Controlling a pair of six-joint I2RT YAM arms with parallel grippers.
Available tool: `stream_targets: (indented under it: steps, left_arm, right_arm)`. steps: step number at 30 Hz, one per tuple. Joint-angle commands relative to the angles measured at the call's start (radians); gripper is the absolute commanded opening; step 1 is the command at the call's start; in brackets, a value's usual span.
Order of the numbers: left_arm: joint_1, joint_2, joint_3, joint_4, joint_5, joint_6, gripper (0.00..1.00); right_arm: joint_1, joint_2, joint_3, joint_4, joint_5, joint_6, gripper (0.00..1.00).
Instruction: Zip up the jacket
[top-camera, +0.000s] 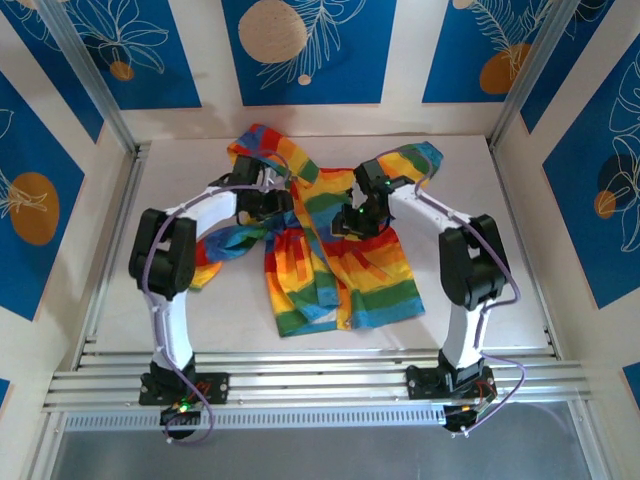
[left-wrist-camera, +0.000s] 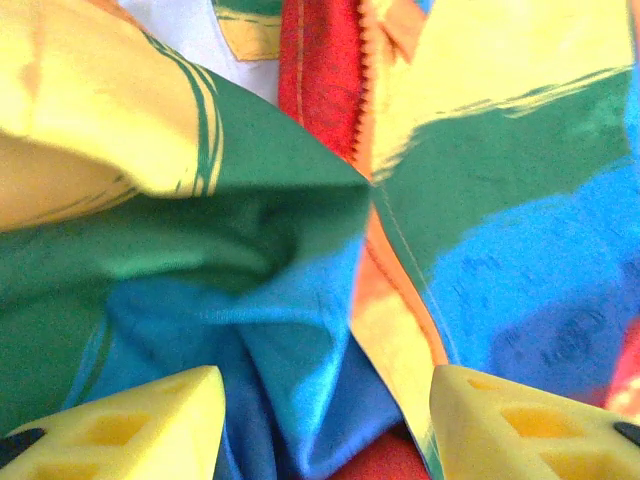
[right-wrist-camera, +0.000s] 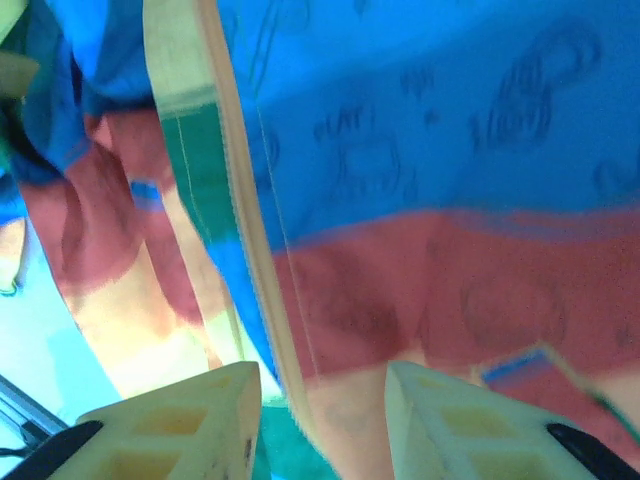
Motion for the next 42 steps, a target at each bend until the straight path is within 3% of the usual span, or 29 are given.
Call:
stream_targets:
  steps: [1,7,12,17,22,26,34,42]
  left_arm:
    - [-0.005,-0.107,-0.099,-0.026,0.011,0.02,0.54]
    - [-0.153,-0.202,-0.349,0.164,0.045,-0.127,0.51]
    - [-0.244,-0.216,-0.527,0.365,0.056,-0.285,0.49]
    - [-0.194,-0.184,-0.553,0.357,0.06,-0.263,0.48]
    - [-0.05,-0.122,-0.542,0.394,0.131,-0.258,0.48]
    - [0.017,-0.077,-0.463,0.327,0.136,-0.209,0.47]
    - [0.035,-0.04,-0.277,0.177,0.128,-0.137,0.47]
    - [0.025,-0.246,-0.232,0.01,0.03,-0.035,0.46]
  right_arm:
    - [-0.019,0.141,0.117,-0.088,-0.078,-0.041,0.34]
    - [-0.036,0.348,0.36,-0.163,-0.093,-0.047,0.32]
    - [-0.075,0.404,0.388,-0.155,-0.085,-0.009,0.3]
    - [-0.125,0.42,0.38,-0.141,-0.047,-0.004,0.3]
    - [-0.159,0.486,0.458,-0.196,-0.016,-0.046,0.3]
    - [-0.187,0.533,0.534,-0.233,-0.023,-0.052,0.3]
    - [-0.22,0.554,0.689,-0.275,-0.019,-0.056,0.29]
    - [-0.161,0.333,0.669,-0.249,0.01,-0.097,0.34]
